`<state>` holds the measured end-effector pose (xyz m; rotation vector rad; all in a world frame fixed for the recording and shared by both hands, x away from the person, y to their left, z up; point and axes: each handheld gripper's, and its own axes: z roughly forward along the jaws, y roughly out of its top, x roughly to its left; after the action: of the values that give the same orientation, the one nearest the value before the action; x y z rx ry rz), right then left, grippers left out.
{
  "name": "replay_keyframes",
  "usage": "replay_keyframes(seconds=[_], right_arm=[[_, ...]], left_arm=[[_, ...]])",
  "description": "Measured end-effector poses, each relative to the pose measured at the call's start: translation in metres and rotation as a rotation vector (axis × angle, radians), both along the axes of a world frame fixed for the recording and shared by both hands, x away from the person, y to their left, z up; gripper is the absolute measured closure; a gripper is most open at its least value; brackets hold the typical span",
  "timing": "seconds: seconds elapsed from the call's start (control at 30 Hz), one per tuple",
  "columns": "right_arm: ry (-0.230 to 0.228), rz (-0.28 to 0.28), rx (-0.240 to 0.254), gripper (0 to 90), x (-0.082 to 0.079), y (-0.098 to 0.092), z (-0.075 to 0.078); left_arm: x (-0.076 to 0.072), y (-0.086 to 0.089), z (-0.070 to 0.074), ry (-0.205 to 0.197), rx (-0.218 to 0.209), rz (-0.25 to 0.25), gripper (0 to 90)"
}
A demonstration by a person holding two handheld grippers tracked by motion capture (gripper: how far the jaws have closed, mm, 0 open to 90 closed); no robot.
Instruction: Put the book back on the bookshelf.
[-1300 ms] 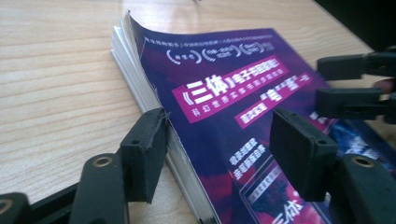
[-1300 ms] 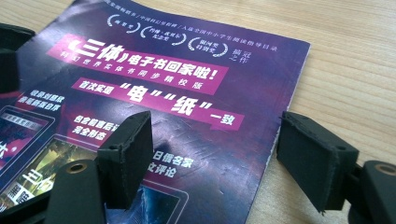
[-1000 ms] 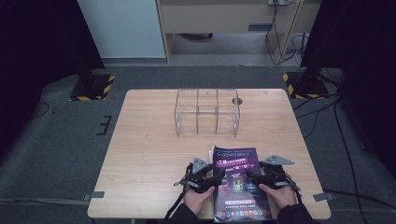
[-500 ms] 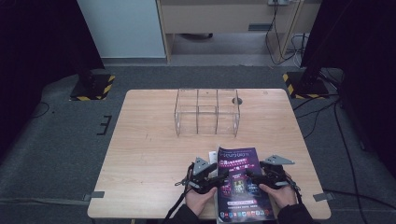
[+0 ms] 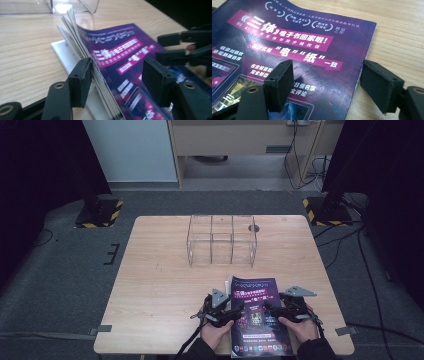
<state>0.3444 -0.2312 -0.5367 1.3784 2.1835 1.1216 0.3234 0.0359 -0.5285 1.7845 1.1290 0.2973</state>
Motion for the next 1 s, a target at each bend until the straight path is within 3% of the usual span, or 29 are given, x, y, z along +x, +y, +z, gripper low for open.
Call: replay_keyframes(seconds=[0.37, 0.47, 0.57, 0.7, 0.83, 1.0], right_arm=[[-0.002, -0.026, -0.004, 25.9, 0.000, -0.001, 0.000], [-0.002, -0.035, -0.001, 26.2, 0.000, -0.001, 0.000], [0.001, -0.032, 0.000, 26.8, 0.000, -0.002, 0.000], [0.000, -0.026, 0.000, 27.1, -0.001, -0.005, 0.000], [-0.001, -0.028, 0.004, 27.9, -0.002, -0.007, 0.000], [-0.003, -0.017, 0.006, 29.7, -0.003, -0.005, 0.000]], left_arm=[[0.021, 0.004, -0.004, 0.043, -0.006, 0.006, 44.1], [0.024, 0.006, -0.007, 0.074, 0.010, 0.014, 45.2], [0.024, 0.006, -0.007, 0.082, 0.017, 0.018, 46.4], [0.019, 0.004, -0.007, 0.092, 0.056, 0.026, 42.5], [0.018, 0.005, -0.007, 0.104, 0.051, 0.054, 42.0], [0.019, 0.003, -0.008, 0.116, 0.015, 0.076, 42.4]])
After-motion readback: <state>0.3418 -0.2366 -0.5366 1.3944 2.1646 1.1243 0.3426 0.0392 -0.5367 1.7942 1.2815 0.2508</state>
